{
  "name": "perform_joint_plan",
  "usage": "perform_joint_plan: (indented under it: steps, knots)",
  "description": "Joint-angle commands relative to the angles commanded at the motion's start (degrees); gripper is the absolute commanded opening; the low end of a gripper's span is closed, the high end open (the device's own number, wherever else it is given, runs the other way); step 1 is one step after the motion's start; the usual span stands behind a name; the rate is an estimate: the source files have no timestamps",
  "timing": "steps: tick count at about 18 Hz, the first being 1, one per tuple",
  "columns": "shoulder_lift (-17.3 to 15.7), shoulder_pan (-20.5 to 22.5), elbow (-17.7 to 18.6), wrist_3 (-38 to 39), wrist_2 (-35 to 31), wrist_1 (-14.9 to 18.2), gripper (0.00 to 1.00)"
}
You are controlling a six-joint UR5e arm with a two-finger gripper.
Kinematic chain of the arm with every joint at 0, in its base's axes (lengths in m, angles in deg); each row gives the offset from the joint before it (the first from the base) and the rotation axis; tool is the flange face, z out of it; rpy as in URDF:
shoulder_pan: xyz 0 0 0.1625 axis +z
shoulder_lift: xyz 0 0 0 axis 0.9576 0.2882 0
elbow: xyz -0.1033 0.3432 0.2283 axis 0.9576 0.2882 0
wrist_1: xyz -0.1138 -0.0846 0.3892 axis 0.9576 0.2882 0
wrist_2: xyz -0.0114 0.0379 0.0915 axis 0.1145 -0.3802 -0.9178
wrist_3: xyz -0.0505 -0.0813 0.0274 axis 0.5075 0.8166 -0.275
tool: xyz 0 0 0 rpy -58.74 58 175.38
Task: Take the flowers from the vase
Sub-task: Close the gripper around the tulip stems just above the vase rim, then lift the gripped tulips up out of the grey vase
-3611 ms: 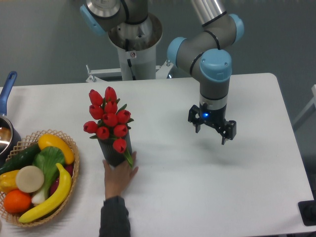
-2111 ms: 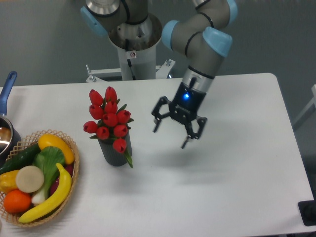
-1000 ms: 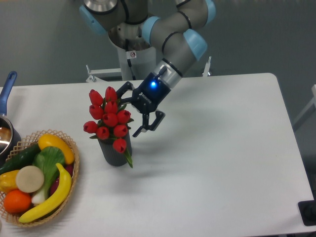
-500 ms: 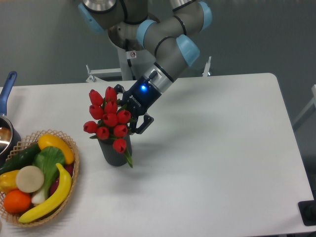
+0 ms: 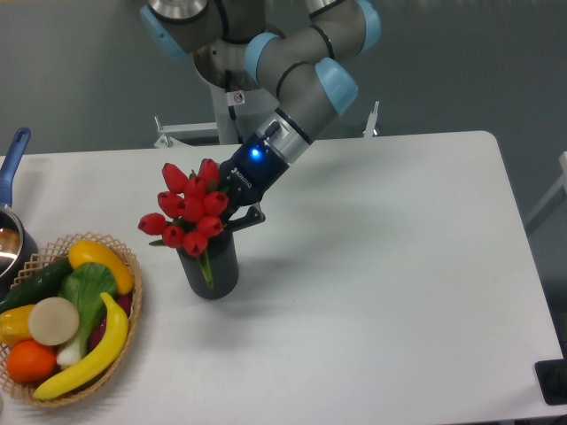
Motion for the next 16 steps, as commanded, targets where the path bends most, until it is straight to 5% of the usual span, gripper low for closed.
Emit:
perform_joint_plan:
  steps: [16]
  knots:
    - [-2.46,2.46,-11.78,27.95,2.9,0.09,0.0]
